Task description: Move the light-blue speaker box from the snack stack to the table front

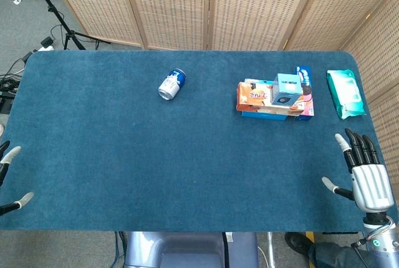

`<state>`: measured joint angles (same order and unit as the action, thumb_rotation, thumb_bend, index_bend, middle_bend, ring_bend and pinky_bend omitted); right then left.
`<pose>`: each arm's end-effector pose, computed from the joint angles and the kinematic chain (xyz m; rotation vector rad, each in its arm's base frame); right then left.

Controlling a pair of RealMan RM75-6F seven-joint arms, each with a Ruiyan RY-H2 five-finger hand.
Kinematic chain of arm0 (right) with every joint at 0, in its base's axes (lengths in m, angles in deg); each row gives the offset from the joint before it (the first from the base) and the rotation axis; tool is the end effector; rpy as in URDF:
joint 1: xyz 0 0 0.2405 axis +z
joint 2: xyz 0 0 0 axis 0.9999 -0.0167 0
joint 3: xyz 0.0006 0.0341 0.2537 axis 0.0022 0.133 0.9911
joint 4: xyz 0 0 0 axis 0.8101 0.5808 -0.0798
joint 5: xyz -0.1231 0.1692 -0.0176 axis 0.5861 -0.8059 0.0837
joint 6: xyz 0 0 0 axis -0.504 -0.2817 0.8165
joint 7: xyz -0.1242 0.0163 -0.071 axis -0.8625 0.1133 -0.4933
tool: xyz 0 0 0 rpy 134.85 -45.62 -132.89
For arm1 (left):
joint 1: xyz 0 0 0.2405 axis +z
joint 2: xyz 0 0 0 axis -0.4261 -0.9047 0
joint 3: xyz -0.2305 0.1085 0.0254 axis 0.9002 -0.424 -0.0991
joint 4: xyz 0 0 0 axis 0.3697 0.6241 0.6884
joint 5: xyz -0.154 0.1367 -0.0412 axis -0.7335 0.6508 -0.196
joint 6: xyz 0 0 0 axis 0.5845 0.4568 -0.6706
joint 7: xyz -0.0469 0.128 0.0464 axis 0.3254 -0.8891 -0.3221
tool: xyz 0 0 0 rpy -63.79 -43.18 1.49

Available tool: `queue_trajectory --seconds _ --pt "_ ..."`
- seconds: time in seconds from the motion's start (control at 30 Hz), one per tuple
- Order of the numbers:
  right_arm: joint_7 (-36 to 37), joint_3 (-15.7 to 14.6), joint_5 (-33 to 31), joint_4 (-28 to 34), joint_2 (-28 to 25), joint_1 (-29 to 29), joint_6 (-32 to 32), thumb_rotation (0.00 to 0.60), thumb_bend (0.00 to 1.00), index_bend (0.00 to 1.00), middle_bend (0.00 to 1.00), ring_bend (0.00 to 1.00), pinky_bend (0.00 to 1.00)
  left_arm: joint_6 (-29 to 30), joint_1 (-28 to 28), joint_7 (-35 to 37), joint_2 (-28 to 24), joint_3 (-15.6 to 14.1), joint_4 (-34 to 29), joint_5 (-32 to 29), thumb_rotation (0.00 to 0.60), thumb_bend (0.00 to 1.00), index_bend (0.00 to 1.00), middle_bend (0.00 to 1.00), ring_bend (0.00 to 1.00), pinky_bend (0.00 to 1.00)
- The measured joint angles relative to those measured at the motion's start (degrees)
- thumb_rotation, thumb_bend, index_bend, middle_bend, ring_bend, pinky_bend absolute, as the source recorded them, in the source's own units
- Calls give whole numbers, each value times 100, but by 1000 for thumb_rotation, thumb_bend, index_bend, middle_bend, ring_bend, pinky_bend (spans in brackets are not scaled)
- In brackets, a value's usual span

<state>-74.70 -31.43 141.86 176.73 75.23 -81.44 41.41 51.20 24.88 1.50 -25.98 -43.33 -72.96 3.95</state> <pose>-0.2884 -0.2025 0.1628 1.3922 -0.7150 1.0918 -0.2995 0.1471 0.1891 -1.3730 -0.8688 -0.9688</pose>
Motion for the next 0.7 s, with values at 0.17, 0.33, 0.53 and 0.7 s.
queue_trajectory --seconds 0.17,0.33,0.53,0.7 --pt "55 13 -56 -14 -26 16 -79 600 0 0 0 0 5 36 11 27 -7 1 -17 30 600 0 0 0 0 0" --pt "206 82 -142 -47 -84 111 -251 600 0 0 0 0 5 -38 -25 39 -3 36 -22 -46 600 0 0 0 0 0" --pt "370 451 -401 -86 -411 775 -1222 600 0 0 0 0 5 -237 -124 -141 52 88 -56 -192 600 0 0 0 0 0" --pt "520 773 -737 -11 -770 1490 -2353 600 0 0 0 0 5 -329 -178 -296 107 166 -95 -361 600 0 0 0 0 0"
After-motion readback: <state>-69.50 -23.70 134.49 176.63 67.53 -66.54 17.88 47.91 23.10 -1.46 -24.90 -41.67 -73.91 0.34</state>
